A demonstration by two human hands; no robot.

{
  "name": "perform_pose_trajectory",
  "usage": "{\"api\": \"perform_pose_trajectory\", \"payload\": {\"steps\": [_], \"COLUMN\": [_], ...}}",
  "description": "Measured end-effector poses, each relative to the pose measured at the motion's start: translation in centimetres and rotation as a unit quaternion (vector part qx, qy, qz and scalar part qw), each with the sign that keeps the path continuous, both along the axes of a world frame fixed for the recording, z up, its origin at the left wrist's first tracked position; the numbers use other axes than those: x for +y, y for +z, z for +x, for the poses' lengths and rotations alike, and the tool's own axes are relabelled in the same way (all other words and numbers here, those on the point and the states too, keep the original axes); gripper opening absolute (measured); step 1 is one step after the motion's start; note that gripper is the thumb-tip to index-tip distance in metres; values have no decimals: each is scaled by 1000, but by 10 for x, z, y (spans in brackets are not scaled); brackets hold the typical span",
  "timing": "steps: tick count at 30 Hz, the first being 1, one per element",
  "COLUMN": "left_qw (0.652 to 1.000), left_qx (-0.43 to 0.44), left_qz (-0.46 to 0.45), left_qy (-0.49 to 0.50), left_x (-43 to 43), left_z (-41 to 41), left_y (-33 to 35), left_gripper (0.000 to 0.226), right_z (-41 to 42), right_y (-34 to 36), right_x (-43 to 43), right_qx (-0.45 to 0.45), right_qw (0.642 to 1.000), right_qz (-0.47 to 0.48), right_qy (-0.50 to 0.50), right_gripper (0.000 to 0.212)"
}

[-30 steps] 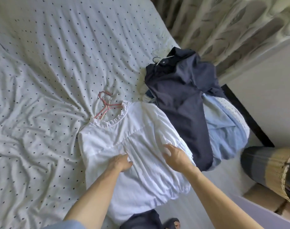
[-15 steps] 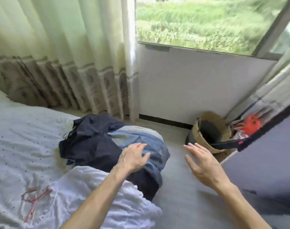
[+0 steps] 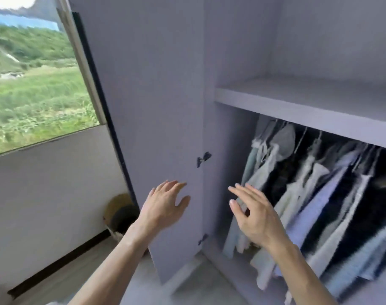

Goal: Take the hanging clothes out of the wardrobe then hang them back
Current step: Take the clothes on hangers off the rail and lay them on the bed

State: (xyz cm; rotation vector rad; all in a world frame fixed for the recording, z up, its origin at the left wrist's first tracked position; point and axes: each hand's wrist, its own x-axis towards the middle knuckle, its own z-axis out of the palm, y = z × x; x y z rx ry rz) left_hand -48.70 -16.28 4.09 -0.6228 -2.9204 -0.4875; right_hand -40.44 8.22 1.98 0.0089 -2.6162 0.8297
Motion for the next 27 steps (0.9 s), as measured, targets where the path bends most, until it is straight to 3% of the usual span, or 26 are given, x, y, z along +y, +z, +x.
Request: {"api": "perform_pose_trajectory", "payload": {"steps": [2,7,13,18,23,27], "left_qw": [999,992,979,962,922,902], "left_qx": [-1,-15,-58,-143,-294,-334], "left_qz": [-2,-4,-6,57,152,203], "left_qy": [-39,-123,-197,-227,-201,-185], "left_x": [42,122,196,241,277,302], "left_z": [-19,-67,-145,-211,-261,-287], "left_y": [9,12,2,4,-12,-23], "left_gripper": [52,51,52,54,62,55], "right_z": [-2,-7,-40,-78,-119,-147], "right_y": [6,19,51,94,104,96], "right_x": [34,92,146,174,200,210], "right_qx": [21,30,102,183,119,184], "right_qw": [999,989,962,915,848,797], "right_qz": [4,31,92,161,265,305], "right_qy": [-46,-140,-238,-321,-443,-487], "right_gripper": [54,40,54,51,59,48]}}
